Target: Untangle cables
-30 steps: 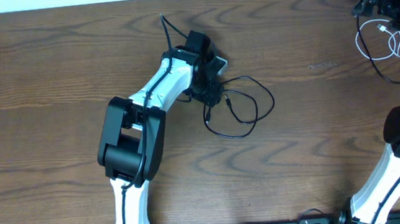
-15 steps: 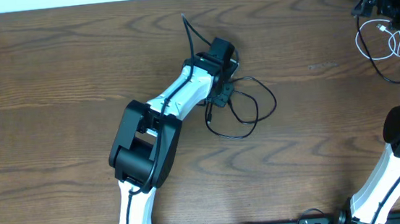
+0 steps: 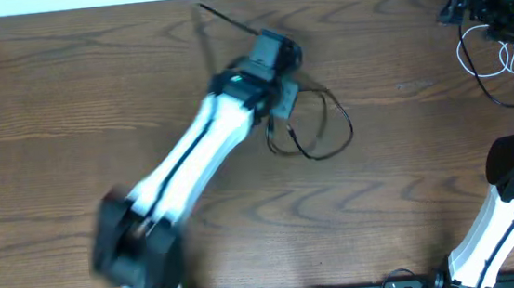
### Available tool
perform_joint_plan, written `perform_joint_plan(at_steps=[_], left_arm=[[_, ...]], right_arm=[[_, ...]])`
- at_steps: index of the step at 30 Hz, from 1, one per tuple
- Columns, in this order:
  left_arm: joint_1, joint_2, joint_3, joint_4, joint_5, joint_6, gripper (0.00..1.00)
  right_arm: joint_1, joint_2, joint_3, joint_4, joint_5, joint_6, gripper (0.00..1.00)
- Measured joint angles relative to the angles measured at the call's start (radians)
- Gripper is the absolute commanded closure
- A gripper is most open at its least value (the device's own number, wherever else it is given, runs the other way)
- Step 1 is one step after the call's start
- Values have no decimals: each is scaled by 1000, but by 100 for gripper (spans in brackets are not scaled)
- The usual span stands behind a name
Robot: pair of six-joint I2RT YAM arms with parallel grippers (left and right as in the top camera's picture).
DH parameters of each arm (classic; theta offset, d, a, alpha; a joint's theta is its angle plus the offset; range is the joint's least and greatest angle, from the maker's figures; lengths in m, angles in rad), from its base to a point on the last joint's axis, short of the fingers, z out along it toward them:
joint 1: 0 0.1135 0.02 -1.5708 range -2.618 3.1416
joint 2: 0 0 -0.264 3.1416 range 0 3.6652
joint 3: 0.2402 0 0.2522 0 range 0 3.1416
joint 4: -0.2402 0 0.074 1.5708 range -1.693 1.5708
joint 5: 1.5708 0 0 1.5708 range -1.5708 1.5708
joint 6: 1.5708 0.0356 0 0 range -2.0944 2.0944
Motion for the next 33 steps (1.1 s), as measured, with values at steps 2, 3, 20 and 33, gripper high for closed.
perform_joint_plan(at_steps=[2,3,20,33], left_arm=[[0,-147,11,4,12,-14,92],[0,-217,21,6,18,-20,93],[13,-461,23,175,34,-149,93],[89,-622,23,398,37,-526,93]], right_arm=[[17,0,0,3,-26,-16,1],[28,0,0,5,-49,-35,1],[203,0,-66,46,-382,-377,1],[233,2,-327,65,-811,-883,4]])
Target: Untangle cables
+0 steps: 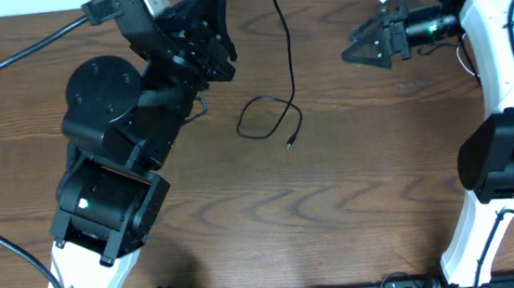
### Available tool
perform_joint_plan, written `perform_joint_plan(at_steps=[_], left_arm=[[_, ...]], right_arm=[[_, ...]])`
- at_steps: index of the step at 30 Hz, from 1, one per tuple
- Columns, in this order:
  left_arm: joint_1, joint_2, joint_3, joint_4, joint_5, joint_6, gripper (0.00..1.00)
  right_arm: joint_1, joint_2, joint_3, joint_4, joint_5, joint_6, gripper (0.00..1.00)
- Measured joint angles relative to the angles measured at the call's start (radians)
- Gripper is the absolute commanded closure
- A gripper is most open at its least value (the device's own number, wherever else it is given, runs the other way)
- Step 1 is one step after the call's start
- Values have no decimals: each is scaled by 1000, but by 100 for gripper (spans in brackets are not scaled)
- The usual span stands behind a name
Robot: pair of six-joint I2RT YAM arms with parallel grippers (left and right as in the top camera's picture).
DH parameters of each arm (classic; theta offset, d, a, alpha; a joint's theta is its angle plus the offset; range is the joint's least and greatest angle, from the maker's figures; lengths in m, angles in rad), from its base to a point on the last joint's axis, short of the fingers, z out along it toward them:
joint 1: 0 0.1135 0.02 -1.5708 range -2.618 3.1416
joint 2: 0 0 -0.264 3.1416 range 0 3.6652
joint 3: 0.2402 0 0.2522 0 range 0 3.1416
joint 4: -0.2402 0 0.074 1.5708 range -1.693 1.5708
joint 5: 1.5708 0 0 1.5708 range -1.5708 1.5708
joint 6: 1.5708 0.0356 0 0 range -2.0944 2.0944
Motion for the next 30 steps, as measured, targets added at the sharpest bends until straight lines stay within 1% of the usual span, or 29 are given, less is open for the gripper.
perform_joint_plan(at_steps=[3,5,8,9,11,13,14,15,16,18,20,21,23,25,26,27,28,29,30], left_arm=[[0,-2,0,26,0,-57,93],[0,-2,0,36,0,-91,92],[0,-2,0,54,0,-121,93],[0,-2,0,58,0,-131,93],[0,-2,0,59,0,-135,93],[0,-3,0,60,0,-137,93],[0,-3,0,60,0,-138,93],[0,-6,0,61,0,-138,92],[0,-7,0,61,0,-138,92],[0,-15,0,57,0,-138,93],[0,-24,0,15,-5,-132,93],[0,-27,0,-25,-14,-127,92],[0,-30,5,-127,-49,-119,92],[0,-32,4,-309,-115,-111,92],[0,-29,3,-352,-137,-107,92],[0,-21,2,-390,-157,-100,85],[0,-14,2,-433,-170,-96,73],[0,0,1,-490,-187,-81,69],[0,6,1,-517,-193,-74,64]], right_arm=[[48,1,-16,6,-61,-92,11],[97,1,-19,35,-84,-129,12],[176,1,-21,104,-104,-148,18],[204,1,-22,140,-108,-142,21],[242,1,-24,207,-111,-111,32],[266,2,-25,258,-109,-72,46],[285,1,-26,315,-108,-31,64],[295,1,-26,345,-106,-2,85],[301,1,-27,365,-103,19,99],[321,1,-27,436,-80,149,99],[323,1,-27,473,-34,239,99],[317,1,-27,497,25,337,99],[296,1,-27,510,138,482,99],[261,-10,-27,507,269,607,99],[245,-21,-27,508,318,649,99],[222,-45,-27,507,385,701,99],[197,-82,-27,505,461,759,99],[166,-150,-27,507,554,822,99],[142,-199,-27,512,617,854,99]])
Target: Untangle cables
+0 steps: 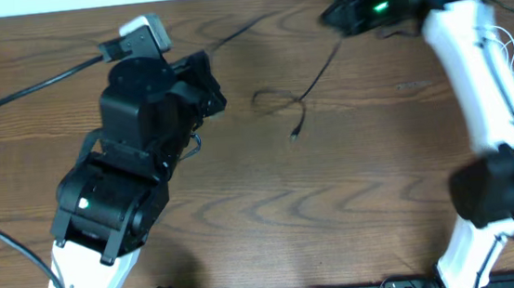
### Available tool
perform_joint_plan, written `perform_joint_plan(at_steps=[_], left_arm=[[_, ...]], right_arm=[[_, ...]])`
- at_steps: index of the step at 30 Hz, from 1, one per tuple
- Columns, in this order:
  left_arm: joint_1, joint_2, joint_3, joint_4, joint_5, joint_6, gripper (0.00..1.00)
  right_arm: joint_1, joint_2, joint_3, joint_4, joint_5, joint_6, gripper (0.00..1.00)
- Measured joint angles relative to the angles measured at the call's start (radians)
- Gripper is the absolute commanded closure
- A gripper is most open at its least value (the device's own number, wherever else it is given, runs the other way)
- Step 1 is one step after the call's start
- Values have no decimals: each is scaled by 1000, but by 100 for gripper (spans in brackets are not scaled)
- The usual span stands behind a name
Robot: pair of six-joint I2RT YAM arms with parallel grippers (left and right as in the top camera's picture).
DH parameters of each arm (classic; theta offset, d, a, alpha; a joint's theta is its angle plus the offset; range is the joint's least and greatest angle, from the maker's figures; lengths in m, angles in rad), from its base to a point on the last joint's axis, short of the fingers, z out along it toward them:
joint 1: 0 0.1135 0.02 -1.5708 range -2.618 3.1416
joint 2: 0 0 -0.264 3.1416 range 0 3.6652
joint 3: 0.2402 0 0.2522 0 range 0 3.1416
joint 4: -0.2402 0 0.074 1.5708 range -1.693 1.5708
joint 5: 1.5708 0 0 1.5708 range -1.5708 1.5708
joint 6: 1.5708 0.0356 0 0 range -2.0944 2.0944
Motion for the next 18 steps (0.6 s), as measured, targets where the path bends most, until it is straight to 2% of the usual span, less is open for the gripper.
perform_joint_plan(at_steps=[1,4,10,18], left_arm=[[0,4,0,-30,-6,1,55],[0,24,0,-101,-17,5,43],[0,65,0,-137,-21,11,42],[0,87,0,-137,-22,12,42]], right_arm=[[-23,-45,0,6,47,21,99],[-131,-222,6,15,207,97,99],[-352,-380,15,-26,327,179,99],[-573,-383,15,21,349,214,99]])
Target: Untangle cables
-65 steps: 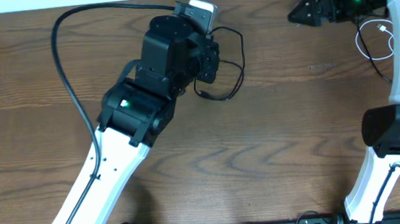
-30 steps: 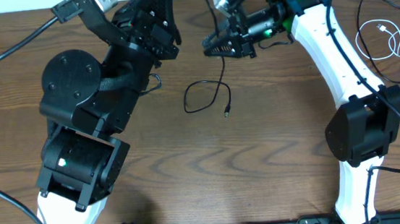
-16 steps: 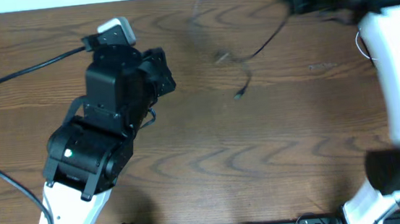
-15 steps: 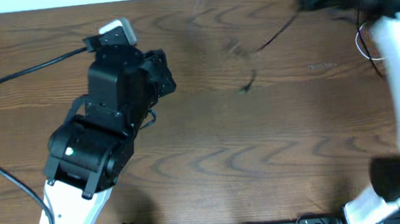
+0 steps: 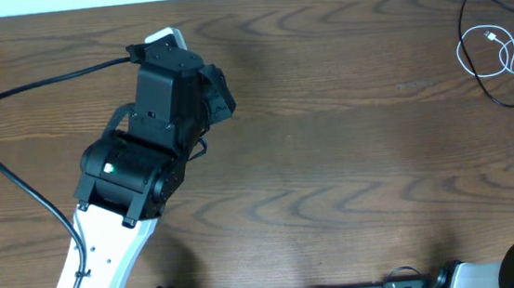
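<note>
A thin white cable (image 5: 507, 53) lies coiled in loops at the far right of the wooden table (image 5: 351, 154). A thin black cable (image 5: 505, 102) curves around it and runs off the right edge. The two lie side by side; whether they cross cannot be told. My left gripper (image 5: 220, 91) hangs over the left-centre of the table, its fingers hidden under the wrist housing. Nothing shows in it. My right gripper is out of view; only the right arm's base shows at the bottom right corner.
A thick black lead (image 5: 15, 156) from my left wrist loops over the left side of the table. A dark rail runs along the front edge. The table's back edge meets a white strip at the top.
My right arm, stretched over the top centre with a thin black cable trailing below it, has left the view. That cable is gone from the table's middle. My left arm shifted slightly right.
My left gripper was at a black cable loop mid-table, the right gripper over the white cable at far right. Then the left arm stood back left and the loop lay alone. The right arm came across above it. Now the middle is bare and both cables lie far right.
</note>
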### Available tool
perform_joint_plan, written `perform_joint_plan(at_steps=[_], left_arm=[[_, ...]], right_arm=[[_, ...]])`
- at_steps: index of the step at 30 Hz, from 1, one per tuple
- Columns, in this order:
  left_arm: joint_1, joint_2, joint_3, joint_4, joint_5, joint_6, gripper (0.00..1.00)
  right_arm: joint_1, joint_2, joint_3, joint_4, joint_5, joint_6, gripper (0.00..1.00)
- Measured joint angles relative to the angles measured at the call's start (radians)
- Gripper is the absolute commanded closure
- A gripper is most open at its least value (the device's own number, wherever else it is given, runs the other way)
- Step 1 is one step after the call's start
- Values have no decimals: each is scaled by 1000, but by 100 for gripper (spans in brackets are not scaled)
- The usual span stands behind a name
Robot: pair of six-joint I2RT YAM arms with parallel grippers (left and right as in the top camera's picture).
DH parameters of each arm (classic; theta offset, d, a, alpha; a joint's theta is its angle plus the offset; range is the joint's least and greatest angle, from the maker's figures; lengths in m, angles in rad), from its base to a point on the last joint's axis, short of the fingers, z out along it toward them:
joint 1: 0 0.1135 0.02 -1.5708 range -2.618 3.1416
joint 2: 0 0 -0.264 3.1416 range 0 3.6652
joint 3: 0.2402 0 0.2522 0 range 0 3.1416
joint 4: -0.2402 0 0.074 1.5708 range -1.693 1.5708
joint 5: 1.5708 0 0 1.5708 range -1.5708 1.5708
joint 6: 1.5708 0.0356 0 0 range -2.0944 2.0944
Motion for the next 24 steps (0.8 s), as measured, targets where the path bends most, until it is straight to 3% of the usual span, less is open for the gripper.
perform_joint_plan(at_steps=[6,18,19,20,22,24], left_arm=[[0,18,0,2,0,0,42],[0,34,0,3,0,0,42],[0,34,0,3,0,0,42],[0,34,0,3,0,0,41],[0,34,0,3,0,0,42],[0,34,0,3,0,0,42]], right_arm=[[-122,39,1,68,3,-8,99],[-135,377,1,35,5,-34,99],[-135,398,1,35,5,-35,95],[-135,420,1,35,4,-37,77],[-135,463,1,29,4,-44,25],[-135,507,1,-4,5,-50,1]])
